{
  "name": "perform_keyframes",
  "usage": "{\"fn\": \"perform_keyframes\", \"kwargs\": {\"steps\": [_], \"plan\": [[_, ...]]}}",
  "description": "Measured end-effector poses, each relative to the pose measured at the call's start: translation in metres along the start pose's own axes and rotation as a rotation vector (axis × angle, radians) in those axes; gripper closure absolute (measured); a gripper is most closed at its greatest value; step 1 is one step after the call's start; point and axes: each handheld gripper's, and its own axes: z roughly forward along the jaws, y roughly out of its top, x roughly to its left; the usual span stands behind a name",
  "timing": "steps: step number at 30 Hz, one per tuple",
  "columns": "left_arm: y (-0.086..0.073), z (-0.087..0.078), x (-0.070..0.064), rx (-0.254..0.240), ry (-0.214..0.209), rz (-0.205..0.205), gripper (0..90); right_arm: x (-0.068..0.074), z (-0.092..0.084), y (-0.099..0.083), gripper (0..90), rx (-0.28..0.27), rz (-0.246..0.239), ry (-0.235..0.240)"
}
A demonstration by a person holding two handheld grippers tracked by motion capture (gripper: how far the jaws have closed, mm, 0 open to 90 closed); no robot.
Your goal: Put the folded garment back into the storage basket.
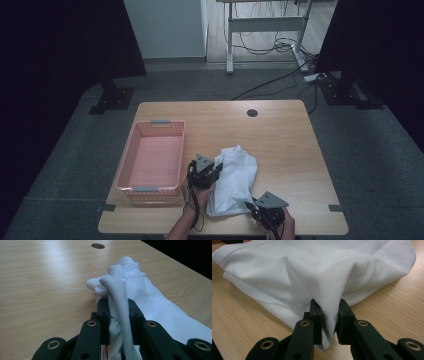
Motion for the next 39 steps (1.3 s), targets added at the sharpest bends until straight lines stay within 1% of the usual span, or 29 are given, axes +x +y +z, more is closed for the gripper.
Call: {"fn": "perform_keyframes", "kwargs": {"steps": [3,13,29,39], "plan": [[0.001,-0.001,-0.001,-0.002,-0.002,0.002,75.9,0.0,-0.002,0.001,77.9,-0.006,-0.007,-0.006],[0.008,-0.006,-0.004,-0.022,-0.005,0.013,75.9,0.0,-0.006,0.005,77.9,-0.028,-0.004,-0.02],[0.018,-0.017,-0.006,-0.05,-0.005,0.024,75.8,0.002,-0.011,0.014,77.8,-0.053,-0.009,-0.029],[0.029,-0.025,-0.008,-0.072,-0.003,0.032,75.7,0.003,-0.014,0.021,77.7,-0.074,-0.008,-0.03]]}}
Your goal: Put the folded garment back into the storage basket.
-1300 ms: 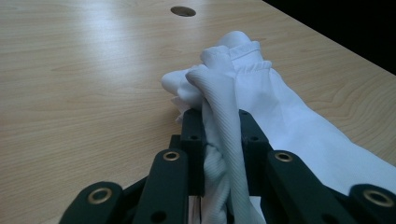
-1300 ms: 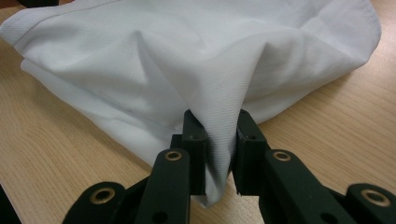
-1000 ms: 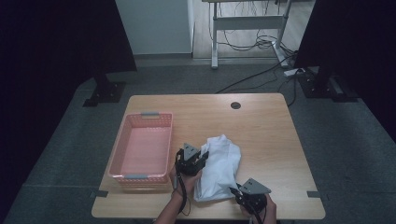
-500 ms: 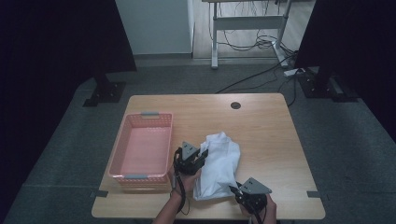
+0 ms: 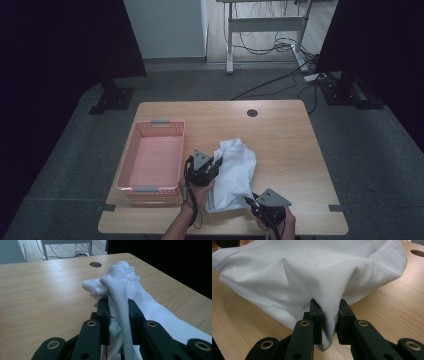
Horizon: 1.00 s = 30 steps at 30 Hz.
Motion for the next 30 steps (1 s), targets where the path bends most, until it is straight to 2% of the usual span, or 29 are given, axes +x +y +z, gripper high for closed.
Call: {"fn": "perform_keyframes", "kwargs": {"steps": [11,30], "plan": [[0.011,-0.005,-0.004,-0.019,-0.002,0.012,75.7,-0.002,-0.005,0.008,77.5,-0.017,-0.009,-0.011],[0.031,-0.018,-0.001,-0.049,0.008,0.038,75.6,0.001,-0.005,0.03,77.3,-0.042,-0.033,-0.018]]}}
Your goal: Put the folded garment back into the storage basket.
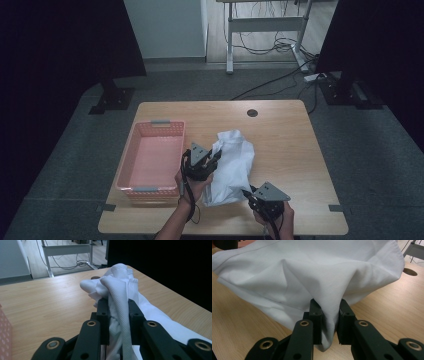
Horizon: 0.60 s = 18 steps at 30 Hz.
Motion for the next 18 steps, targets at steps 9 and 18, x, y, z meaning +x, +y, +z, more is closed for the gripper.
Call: {"fn": "perform_keyframes", "kwargs": {"steps": [9,18], "plan": [[0.007,-0.006,0.003,-0.011,0.009,0.011,75.6,0.001,0.0,0.01,77.3,-0.011,-0.01,0.004],[0.014,-0.013,0.009,-0.021,0.016,0.021,75.5,0.003,0.004,0.02,77.3,-0.025,-0.017,0.011]]}}
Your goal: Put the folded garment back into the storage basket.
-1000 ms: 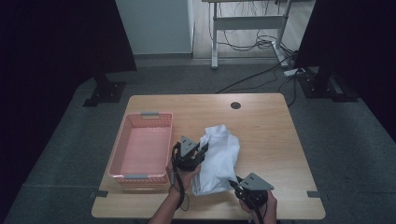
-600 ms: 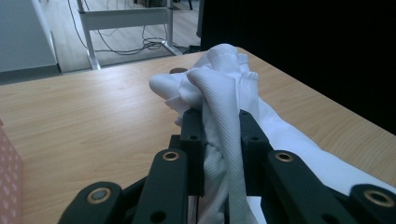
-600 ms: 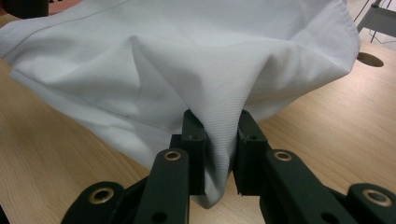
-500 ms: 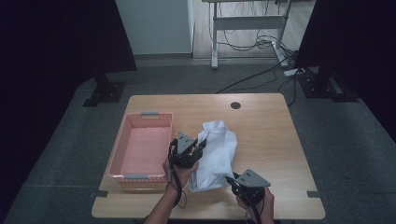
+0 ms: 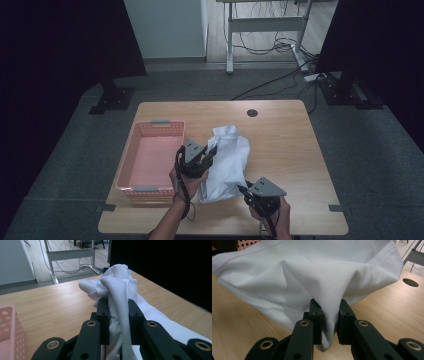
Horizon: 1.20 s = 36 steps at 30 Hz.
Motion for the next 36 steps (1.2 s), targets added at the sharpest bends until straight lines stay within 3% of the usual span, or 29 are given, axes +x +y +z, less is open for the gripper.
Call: {"fn": "perform_keyframes", "kwargs": {"steps": [36], "plan": [[0.011,-0.023,0.021,-0.021,0.04,0.011,75.3,0.016,0.017,0.033,77.4,-0.023,-0.033,0.028]]}}
